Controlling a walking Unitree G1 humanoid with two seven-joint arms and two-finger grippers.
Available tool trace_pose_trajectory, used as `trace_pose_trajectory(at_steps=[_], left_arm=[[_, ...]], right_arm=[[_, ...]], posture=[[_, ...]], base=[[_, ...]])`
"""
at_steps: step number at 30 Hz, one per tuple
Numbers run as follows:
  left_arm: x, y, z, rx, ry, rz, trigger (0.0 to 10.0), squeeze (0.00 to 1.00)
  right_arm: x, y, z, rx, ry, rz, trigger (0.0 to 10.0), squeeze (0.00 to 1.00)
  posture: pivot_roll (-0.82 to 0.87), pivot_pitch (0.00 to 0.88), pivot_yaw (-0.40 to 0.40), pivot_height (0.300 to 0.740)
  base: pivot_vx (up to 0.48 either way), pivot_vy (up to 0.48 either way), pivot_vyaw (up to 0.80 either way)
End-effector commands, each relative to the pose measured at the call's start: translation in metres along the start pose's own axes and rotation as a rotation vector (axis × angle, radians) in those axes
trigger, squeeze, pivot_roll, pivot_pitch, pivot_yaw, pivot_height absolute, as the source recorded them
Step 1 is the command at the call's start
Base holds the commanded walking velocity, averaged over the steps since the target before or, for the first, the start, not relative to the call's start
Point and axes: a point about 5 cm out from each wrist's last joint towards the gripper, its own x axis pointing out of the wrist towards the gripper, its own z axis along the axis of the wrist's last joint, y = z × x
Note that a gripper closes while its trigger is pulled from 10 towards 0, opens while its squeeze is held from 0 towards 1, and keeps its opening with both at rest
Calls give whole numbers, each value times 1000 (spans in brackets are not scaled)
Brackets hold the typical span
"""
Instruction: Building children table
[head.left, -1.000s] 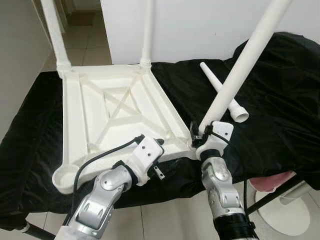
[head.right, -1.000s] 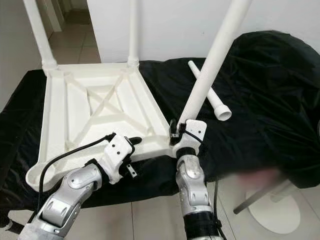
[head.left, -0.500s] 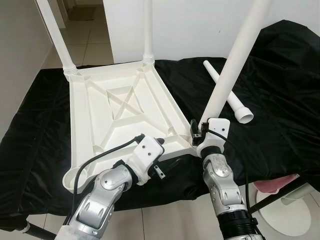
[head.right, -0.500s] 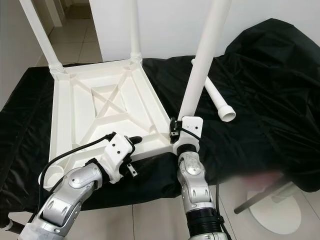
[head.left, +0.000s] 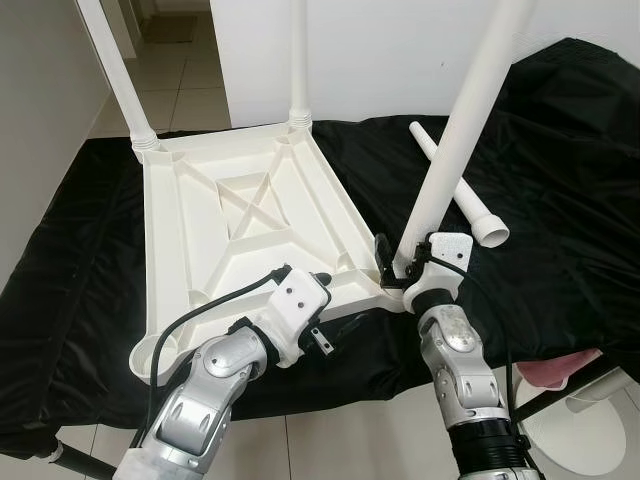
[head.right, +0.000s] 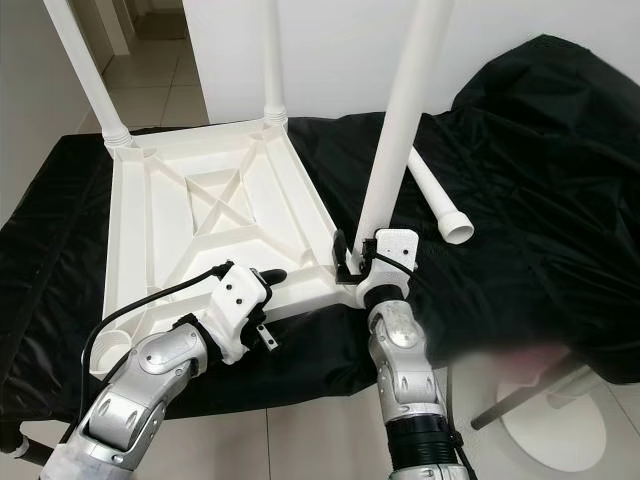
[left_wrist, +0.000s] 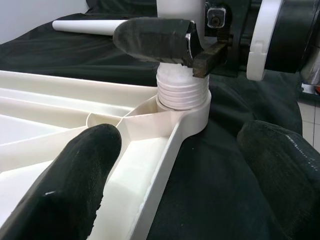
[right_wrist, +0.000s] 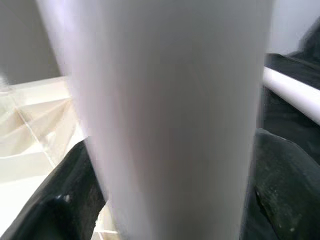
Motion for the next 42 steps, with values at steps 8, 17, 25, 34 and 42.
trace_pose_trajectory(at_steps=[8, 17, 25, 34, 42], left_arm=[[8, -5, 0, -50, 19, -14, 10000, 0], [12, -16, 2, -60, 31, -51, 10000, 0], [13, -13, 3, -54, 33, -46, 10000, 0], [10, -11, 5, -51, 39, -38, 10000, 0], [8, -9, 5, -51, 44, -24, 10000, 0]], right_arm=[[2, -27, 10, -109, -4, 320, 10000, 0], [8, -37, 6, -142, 73, 480, 10000, 0], [15, -36, 1, -183, 100, 563, 4549, 0], [15, -42, -8, -153, 147, 575, 0, 0], [12, -44, -17, -102, 175, 546, 10000, 0]], posture=[[-58, 29, 49, 740], [-54, 31, 55, 740], [-50, 33, 55, 740], [-38, 47, 61, 740], [-35, 51, 59, 740]], base=[[0, 0, 0], [0, 0, 0], [0, 0, 0], [0, 0, 0], [0, 0, 0]])
